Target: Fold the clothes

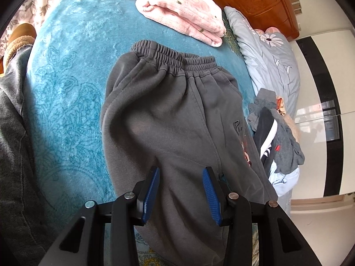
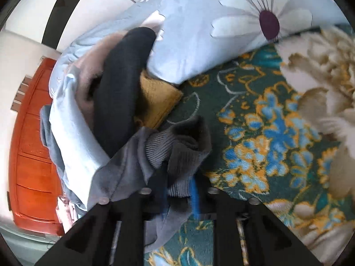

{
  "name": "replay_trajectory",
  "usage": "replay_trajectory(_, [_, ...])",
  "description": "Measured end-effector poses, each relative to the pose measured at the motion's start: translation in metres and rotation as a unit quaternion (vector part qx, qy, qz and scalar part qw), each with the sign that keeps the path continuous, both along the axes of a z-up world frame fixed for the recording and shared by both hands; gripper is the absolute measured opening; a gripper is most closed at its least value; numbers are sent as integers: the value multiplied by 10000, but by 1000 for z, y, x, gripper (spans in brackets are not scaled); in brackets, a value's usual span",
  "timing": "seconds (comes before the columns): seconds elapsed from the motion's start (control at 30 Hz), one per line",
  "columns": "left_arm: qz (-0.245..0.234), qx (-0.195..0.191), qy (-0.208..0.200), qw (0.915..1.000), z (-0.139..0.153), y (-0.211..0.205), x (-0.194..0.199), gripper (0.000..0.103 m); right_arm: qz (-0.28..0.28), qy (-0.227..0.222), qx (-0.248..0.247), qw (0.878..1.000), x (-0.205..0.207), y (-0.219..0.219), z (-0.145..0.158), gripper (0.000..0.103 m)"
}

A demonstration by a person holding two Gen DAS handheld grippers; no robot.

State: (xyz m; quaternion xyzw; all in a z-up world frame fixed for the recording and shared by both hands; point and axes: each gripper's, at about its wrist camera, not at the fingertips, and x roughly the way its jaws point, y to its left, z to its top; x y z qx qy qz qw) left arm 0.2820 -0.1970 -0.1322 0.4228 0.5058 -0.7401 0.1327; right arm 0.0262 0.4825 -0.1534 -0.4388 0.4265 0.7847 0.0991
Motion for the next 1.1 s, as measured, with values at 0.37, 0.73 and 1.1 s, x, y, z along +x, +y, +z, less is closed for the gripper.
replay_trajectory(0.37, [40, 133, 93, 9999, -4, -12, 7, 45, 236, 1394, 44, 9899, 69, -15, 121, 13])
replay_trajectory(0.73, [94, 124, 135, 9998, -3, -28, 13, 45, -404, -530, 370, 9971, 104, 0, -4, 13])
replay_trajectory(1.1, [392, 181, -54, 9991, -20, -62, 13, 45, 47, -669, 778, 9947, 112, -15, 35, 37])
